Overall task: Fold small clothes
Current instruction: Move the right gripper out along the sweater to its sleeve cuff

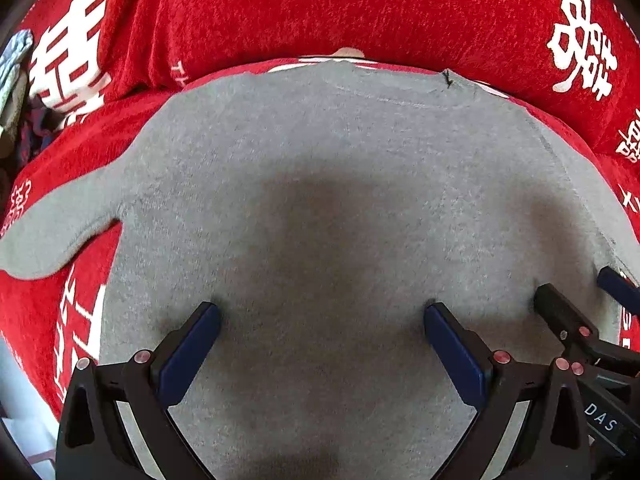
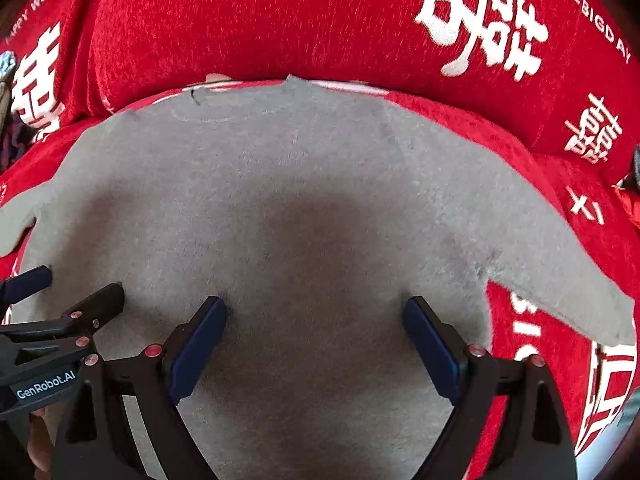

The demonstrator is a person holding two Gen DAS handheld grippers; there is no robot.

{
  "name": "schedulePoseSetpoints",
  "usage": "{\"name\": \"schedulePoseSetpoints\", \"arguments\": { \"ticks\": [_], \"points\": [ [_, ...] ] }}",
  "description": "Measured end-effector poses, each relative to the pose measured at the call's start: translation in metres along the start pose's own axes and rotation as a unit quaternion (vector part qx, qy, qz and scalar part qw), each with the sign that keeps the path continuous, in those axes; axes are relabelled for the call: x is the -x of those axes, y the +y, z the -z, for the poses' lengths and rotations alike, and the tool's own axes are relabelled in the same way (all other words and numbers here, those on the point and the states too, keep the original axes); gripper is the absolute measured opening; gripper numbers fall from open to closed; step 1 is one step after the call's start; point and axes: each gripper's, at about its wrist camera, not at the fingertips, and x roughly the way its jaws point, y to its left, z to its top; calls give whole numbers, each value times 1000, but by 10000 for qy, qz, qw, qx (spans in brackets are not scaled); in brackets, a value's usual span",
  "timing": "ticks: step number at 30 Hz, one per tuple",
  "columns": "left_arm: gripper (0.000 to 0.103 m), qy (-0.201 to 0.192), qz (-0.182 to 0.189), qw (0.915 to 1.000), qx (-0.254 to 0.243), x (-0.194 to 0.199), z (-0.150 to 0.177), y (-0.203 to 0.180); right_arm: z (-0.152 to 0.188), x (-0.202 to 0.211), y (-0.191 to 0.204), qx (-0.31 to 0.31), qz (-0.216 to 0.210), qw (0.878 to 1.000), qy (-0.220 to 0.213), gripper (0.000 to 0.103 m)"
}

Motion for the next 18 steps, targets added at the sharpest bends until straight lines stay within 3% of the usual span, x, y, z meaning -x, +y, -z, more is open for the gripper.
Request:
{"name": "schedulePoseSetpoints", "arguments": {
  "ticks": [18],
  "points": [
    [102,-192,-63,9995,-246,-8,-26,-45,-17,-4,-49,-520,11,9985,-166,92]
  ]
}}
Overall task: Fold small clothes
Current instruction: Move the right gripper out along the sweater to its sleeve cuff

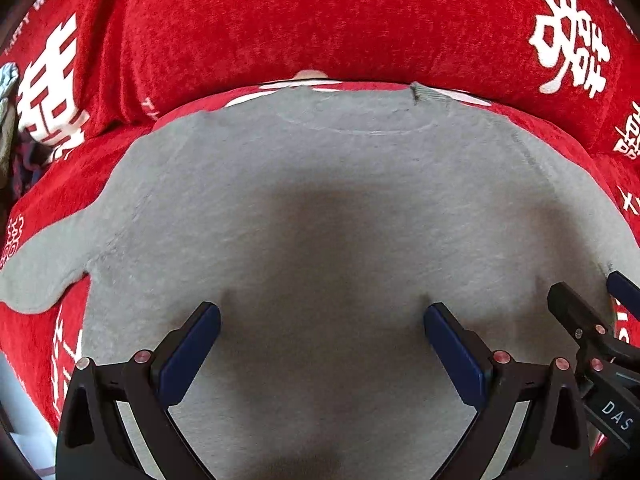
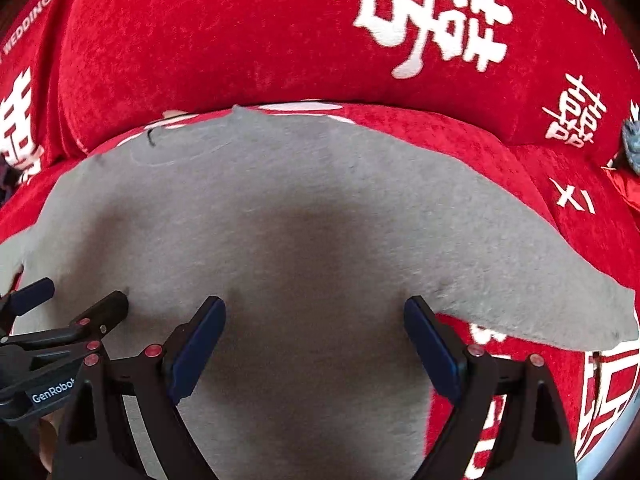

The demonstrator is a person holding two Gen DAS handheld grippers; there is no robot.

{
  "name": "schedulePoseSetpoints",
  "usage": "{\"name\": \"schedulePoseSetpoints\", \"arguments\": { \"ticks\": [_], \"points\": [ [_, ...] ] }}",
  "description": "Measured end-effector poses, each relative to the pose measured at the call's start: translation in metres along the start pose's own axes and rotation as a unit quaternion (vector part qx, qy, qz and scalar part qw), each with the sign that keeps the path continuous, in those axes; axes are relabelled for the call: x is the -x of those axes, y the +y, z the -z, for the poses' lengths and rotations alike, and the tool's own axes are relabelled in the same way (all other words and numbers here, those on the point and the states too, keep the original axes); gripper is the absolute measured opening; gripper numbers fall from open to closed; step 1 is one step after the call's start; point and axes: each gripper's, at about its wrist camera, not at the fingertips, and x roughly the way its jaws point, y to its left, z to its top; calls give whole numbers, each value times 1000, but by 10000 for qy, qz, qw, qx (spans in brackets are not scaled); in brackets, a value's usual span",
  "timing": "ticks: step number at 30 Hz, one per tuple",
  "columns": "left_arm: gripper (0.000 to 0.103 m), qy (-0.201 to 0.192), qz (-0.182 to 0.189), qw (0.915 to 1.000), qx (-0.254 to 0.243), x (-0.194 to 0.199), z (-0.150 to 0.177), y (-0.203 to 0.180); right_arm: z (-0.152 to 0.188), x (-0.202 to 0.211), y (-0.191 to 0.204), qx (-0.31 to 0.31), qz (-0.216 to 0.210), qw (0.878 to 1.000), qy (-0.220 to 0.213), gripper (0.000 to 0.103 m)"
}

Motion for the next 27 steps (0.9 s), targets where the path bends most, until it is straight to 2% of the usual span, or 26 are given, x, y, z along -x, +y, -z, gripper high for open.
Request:
{"name": "schedulePoseSetpoints", "arguments": {
  "ticks": [11,27],
  "points": [
    [102,-59,81,9996,-275,-2,-13,-47,-6,-1,-46,-399,128,9991,-112,92],
    [102,-164,341,9948,-950,6,-15,-148,8,10,-146,-1136,400,9926,-172,92]
  ]
}}
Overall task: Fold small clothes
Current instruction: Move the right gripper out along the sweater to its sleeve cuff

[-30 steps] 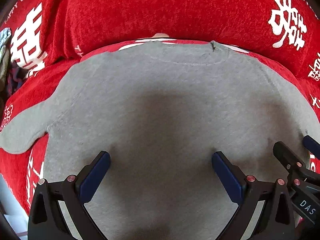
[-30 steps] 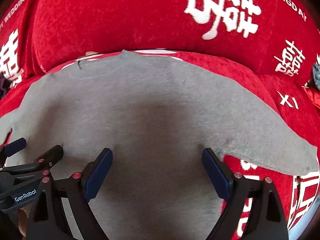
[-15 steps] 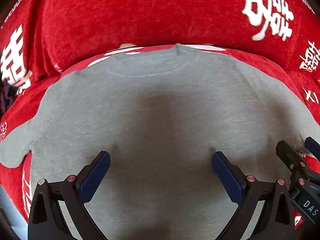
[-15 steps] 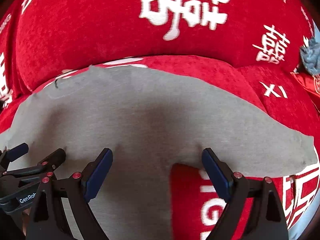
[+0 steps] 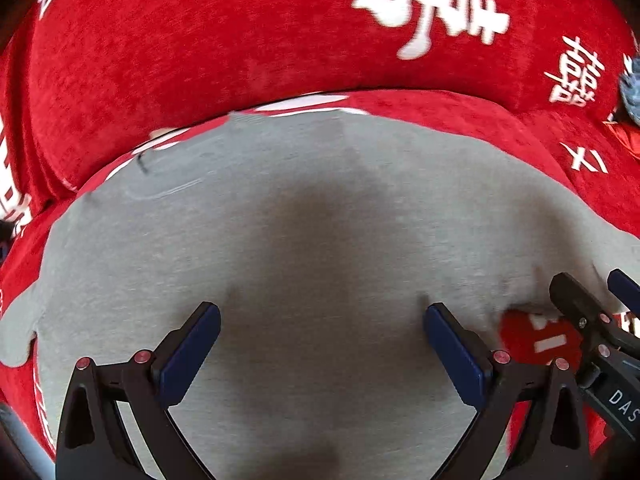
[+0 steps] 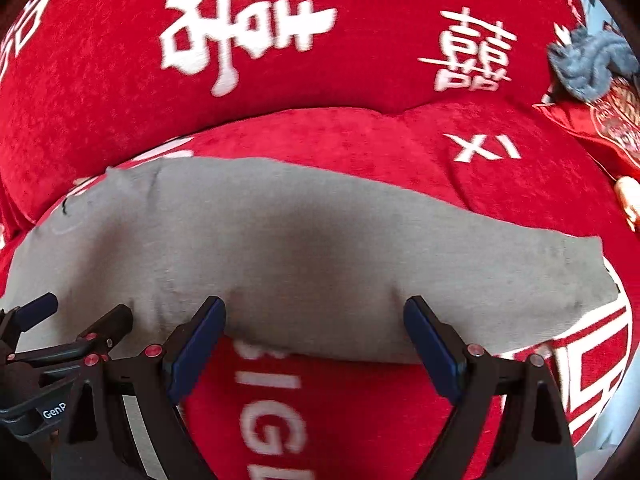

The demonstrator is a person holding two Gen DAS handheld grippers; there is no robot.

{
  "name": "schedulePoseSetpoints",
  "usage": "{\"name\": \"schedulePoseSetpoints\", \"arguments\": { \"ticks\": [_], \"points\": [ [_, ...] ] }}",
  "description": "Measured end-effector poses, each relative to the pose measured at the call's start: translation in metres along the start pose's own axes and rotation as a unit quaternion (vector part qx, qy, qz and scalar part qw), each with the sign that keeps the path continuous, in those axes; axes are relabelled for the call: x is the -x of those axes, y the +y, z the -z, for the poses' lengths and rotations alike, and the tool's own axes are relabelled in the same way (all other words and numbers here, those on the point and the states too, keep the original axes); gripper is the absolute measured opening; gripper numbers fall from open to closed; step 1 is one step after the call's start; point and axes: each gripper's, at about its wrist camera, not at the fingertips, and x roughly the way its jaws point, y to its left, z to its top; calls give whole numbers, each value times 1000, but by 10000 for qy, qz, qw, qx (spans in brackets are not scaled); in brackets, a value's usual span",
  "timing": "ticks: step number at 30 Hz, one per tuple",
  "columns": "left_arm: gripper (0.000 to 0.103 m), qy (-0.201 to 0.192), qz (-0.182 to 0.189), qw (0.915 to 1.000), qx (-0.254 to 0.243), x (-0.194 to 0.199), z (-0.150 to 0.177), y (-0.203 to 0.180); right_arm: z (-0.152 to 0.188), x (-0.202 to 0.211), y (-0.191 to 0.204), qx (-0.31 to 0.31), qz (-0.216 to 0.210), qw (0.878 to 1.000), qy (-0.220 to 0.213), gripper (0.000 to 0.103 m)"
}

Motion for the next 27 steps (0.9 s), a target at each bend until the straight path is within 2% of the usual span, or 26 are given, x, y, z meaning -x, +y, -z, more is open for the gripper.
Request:
{"name": "schedulePoseSetpoints", "arguments": {
  "ticks": [5,17,27],
  "points": [
    [102,-77,-56,9998,-162,5,-3,-26,2,6,-33,-237,92,9996,-76,92],
    [102,-205,143,9980,-573,16,-6,-84,13,20,-119,-872,393,9952,-208,92],
    [102,-266,226,9955,-886,22,-5,-130,22,28,-168,-1132,661,9909,-304,92]
  ]
}}
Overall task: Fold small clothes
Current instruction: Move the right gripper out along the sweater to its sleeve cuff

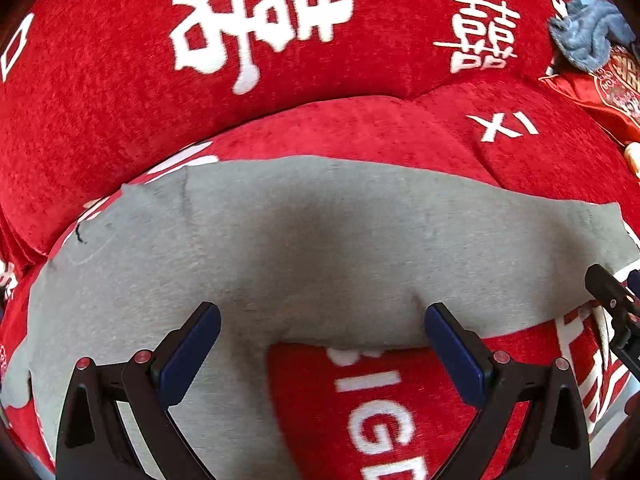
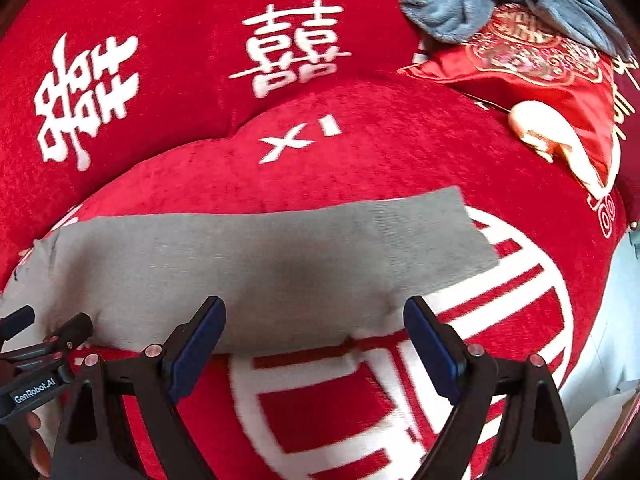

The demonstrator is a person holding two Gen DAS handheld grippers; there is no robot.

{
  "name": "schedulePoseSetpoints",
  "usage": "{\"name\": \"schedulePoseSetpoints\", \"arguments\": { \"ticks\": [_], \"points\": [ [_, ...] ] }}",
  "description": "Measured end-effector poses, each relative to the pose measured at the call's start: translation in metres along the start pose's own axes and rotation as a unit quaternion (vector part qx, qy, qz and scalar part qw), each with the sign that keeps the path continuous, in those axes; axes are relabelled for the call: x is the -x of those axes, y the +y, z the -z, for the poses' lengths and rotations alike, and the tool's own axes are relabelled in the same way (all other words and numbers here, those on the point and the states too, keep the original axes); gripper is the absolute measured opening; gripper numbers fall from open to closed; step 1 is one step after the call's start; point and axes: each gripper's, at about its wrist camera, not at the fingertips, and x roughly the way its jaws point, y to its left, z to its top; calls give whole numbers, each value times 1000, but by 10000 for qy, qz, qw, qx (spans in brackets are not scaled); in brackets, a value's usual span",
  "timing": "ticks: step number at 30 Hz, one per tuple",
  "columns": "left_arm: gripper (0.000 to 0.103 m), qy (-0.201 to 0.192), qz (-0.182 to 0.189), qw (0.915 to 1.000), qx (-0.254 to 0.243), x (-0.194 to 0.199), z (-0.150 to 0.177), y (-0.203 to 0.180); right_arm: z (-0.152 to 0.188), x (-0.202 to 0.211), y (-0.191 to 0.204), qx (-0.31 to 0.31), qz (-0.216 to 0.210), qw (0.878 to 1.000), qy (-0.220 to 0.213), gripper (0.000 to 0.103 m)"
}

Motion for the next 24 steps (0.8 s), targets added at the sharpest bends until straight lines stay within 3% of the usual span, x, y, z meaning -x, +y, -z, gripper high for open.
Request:
{"name": "schedulePoseSetpoints", "arguments": {
  "ticks": [14,24],
  "points": [
    [102,35,-8,9999,-151,-8,-5,-31,12,-13,-70,-481,231,9985,103,90],
    [102,59,121,9999,-90,-19,-11,-36,-9,-28,-64,-102,273,9992,-271,87]
  ]
}}
